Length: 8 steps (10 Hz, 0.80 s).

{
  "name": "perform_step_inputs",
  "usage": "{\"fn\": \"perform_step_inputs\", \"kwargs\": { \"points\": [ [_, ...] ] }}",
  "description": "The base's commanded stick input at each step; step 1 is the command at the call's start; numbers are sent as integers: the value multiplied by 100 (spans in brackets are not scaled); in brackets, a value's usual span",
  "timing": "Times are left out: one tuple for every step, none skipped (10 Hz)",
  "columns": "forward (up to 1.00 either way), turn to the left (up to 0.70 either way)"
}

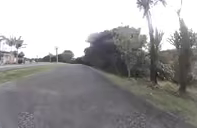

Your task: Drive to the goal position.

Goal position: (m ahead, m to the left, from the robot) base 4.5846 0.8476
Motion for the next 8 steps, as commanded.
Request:
{"fn": "perform_step_inputs", "kwargs": {
  "points": [
    [70, 3],
    [70, 19],
    [70, 27],
    [70, 27],
    [70, 27],
    [70, 27],
    [70, 27],
    [70, 18]
  ]
}}
